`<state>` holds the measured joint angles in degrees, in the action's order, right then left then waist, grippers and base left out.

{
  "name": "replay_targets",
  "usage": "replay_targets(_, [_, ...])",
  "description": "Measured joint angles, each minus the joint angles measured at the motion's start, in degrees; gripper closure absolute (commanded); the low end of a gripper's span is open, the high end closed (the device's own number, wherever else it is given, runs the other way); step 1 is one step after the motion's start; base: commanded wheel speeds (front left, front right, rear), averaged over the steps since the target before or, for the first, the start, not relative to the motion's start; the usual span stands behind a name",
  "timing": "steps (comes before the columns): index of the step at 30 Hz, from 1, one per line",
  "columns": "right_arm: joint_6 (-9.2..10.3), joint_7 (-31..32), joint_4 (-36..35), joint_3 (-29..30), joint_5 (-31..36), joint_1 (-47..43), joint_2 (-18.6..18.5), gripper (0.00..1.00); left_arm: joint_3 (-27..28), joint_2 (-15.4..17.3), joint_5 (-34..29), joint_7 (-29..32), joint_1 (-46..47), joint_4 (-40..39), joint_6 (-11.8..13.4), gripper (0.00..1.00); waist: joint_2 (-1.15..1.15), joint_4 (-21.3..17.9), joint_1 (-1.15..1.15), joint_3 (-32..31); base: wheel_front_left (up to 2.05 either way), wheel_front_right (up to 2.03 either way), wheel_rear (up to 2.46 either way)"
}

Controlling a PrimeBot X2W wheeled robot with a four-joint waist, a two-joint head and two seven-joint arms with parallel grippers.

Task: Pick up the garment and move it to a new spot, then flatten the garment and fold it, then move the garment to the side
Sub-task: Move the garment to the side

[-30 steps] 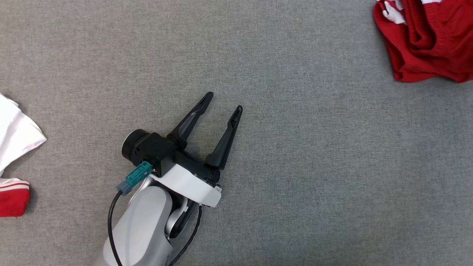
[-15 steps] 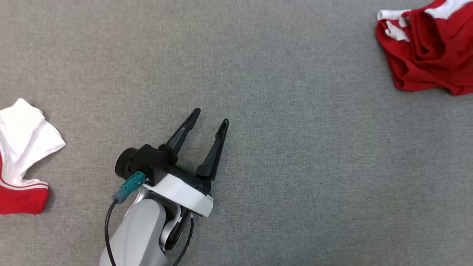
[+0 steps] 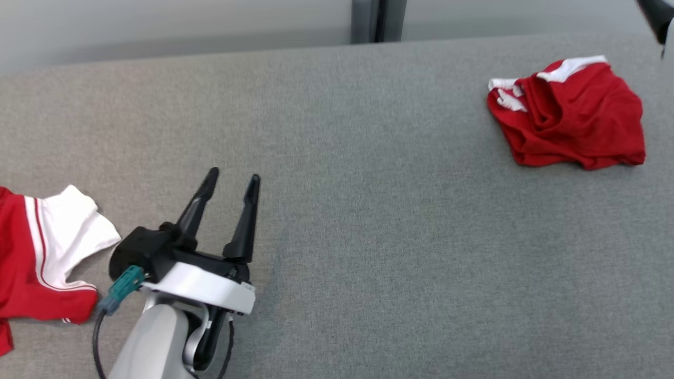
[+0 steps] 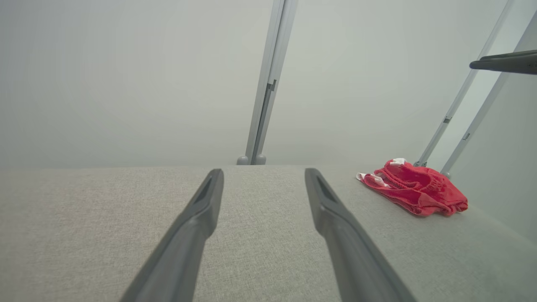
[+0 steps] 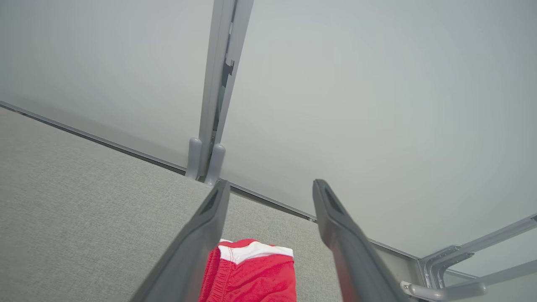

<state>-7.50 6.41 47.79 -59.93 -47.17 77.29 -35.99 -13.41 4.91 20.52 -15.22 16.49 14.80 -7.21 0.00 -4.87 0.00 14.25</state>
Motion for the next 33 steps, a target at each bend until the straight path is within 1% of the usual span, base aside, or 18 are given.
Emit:
replay_targets(5, [0.0,-6.25,-5.3,1.45,-4.71,-5.86,-0.75,0.0,3.64,0.27,-0.35,0.0,-2.56,-1.89,0.23,0.0,0.0,0.3,0.0,-3.77,0.0,0.0,0.0])
replay_targets(8, [0.0,-10.58,-8.1,2.89,-6.65,-10.26,-1.87,0.0,5.02,0.09,-0.35,0.0,-4.37,-2.58,0.23,0.0,0.0,0.9,0.0,-5.54,0.0,0.0,0.0])
replay_targets(11, [0.0,-14.97,-9.83,5.23,-7.25,-14.51,-2.79,0.0,5.91,-0.15,-0.44,0.01,-6.03,-3.14,0.31,0.0,0.0,1.79,0.0,-6.83,0.0,0.0,0.0])
replay_targets(15, [0.0,-19.2,-10.23,9.68,-6.97,-21.21,-3.41,0.0,7.04,-0.32,-0.7,0.0,-7.93,-3.59,0.32,0.0,0.0,3.3,0.0,-8.03,0.0,0.0,0.0])
replay_targets(19, [0.0,-21.12,-10.87,17.42,-4.22,-27.83,-2.43,0.0,8.39,-0.33,-0.86,0.0,-9.27,-4.59,0.41,0.0,0.0,4.73,0.0,-8.77,0.0,0.0,0.0])
replay_targets(21, [0.0,-21.16,-12.81,22.99,-1.26,-31.51,-1.15,0.0,8.82,-0.25,-1.01,0.0,-9.64,-4.74,0.41,0.0,0.0,5.21,0.0,-8.88,0.0,0.0,0.0])
replay_targets(24, [0.0,-21.26,-17.88,33.1,4.5,-38.72,2.0,0.0,8.89,-0.37,-1.4,0.01,-10.47,-4.82,0.41,0.0,0.0,5.85,0.0,-9.23,0.0,0.0,0.0])
replay_targets(27, [0.01,-21.24,-22.56,41.22,11.39,-48.05,6.6,0.0,9.53,-0.53,-1.56,0.0,-10.98,-5.0,0.74,0.0,0.0,6.29,0.0,-10.09,0.0,0.0,0.0])
replay_targets(30, [0.01,-21.25,-26.64,47.33,17.17,-55.66,11.41,0.0,9.88,-0.65,-2.13,0.0,-12.03,-4.97,0.8,0.0,0.0,6.62,0.0,-11.08,0.0,0.0,0.0])
replay_targets(31, [0.01,-21.25,-28.85,50.47,20.14,-60.07,14.37,0.0,10.2,-0.69,-2.4,0.0,-12.43,-5.01,0.8,0.0,0.0,6.79,0.0,-11.69,0.0,0.0,0.0])
replay_targets(33, [0.01,-21.24,-30.77,53.46,22.67,-63.65,17.02,0.0,10.5,-0.74,-2.65,0.01,-12.91,-4.85,0.81,0.0,0.0,6.92,0.0,-12.28,0.0,0.0,0.0])
